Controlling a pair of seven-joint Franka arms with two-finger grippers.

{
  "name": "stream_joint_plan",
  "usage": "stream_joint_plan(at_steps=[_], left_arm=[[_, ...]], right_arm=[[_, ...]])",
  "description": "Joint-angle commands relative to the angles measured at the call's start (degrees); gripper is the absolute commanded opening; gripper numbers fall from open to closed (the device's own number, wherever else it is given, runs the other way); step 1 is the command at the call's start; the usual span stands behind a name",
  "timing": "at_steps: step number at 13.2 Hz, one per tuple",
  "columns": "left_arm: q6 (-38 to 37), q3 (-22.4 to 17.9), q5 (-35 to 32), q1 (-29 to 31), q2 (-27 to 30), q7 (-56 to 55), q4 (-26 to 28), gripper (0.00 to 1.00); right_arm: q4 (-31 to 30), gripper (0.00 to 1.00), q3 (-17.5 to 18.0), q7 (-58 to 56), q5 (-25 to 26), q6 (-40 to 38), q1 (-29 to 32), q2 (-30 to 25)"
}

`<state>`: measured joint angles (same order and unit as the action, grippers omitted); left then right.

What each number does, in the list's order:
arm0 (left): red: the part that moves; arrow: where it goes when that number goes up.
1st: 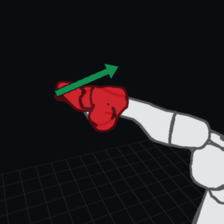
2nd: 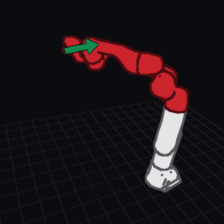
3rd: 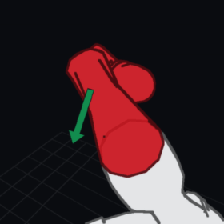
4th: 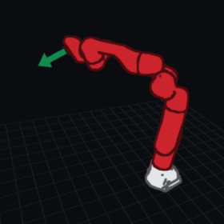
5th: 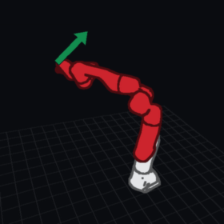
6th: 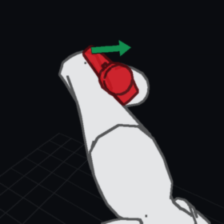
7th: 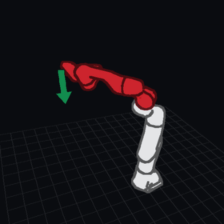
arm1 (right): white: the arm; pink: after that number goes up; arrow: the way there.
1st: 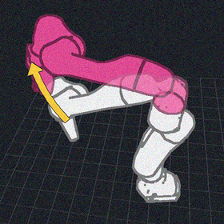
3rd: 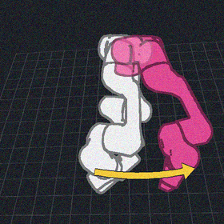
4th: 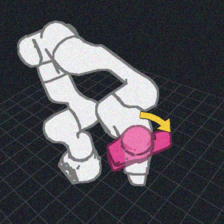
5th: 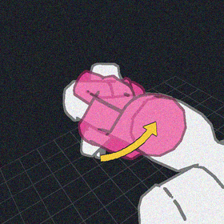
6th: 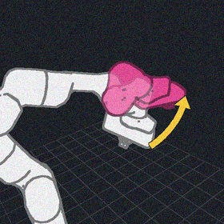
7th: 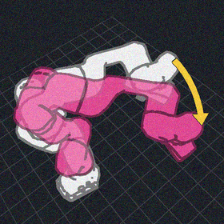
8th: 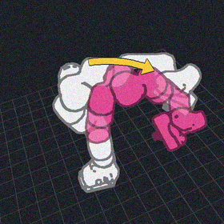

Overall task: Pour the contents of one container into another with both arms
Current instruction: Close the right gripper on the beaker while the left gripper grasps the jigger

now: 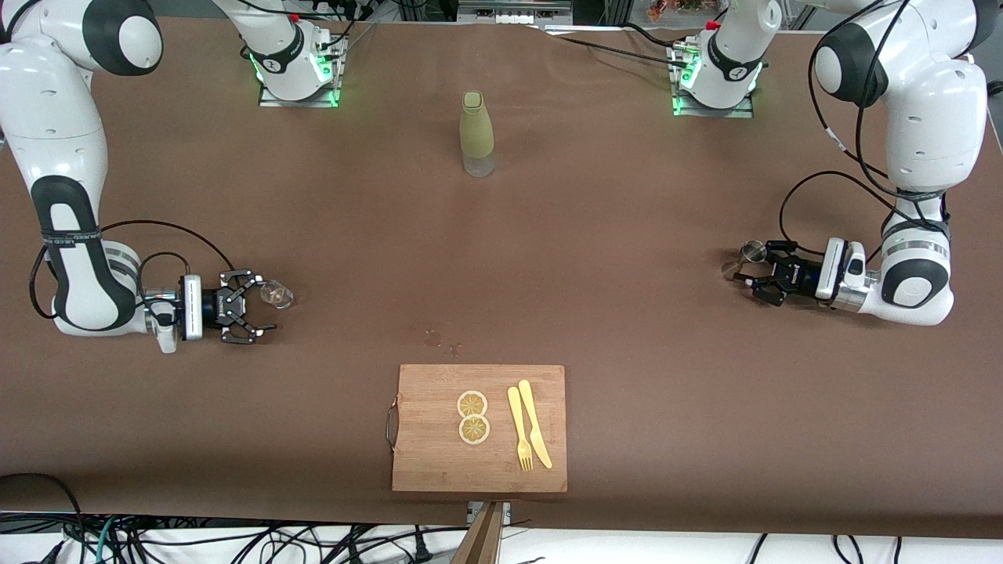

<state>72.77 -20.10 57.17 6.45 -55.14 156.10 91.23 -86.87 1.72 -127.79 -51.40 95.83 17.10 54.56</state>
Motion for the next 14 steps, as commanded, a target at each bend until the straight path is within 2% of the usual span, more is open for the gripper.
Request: stream_joint_plan(at_steps=[1, 4, 8, 10, 12, 13, 14], left_arm=[[-1.5, -1.0, 1.2, -0.2, -0.3, 6.3, -0.3, 0.52], [-1.5, -1.0, 0.9, -0.2, -0.3, 6.3, -0.2, 0.5], [-1.5, -1.0, 0.8, -0.2, -0.3, 7.0, -0.3, 0.41], [-1.5, -1.0, 0.9, -0.2, -0.3, 7.2, -0.3, 0.29], [-1.4, -1.0, 1.0, -0.3, -0.4, 7.3, -0.5, 0.23], [-1.4, -1.0, 1.1, -0.3, -0.4, 8.1, -0.5, 0.21], [-1.3, -1.0, 1.1, -0.2, -0.4, 8.8, -0.5, 0.13]], right_arm=[[-2.2, 1.0, 0.5, -2.7, -2.4, -1.7, 0.2, 0.2], [-2.3, 1.0, 0.7, -4.0, -3.8, -5.5, 0.1, 0.6], [-2.3, 1.0, 0.7, -7.6, -6.6, -8.3, 0.1, 2.6], [-2.4, 1.0, 0.7, -8.3, -6.6, -8.4, 0.1, 2.7], [-2.3, 0.99, 0.7, -8.4, -7.0, -9.3, 0.1, 2.7], [-2.3, 0.98, 0.7, -8.5, -7.2, -9.3, 0.1, 2.7], [-2.3, 0.94, 0.7, -8.6, -7.2, -9.3, 0.1, 2.7]])
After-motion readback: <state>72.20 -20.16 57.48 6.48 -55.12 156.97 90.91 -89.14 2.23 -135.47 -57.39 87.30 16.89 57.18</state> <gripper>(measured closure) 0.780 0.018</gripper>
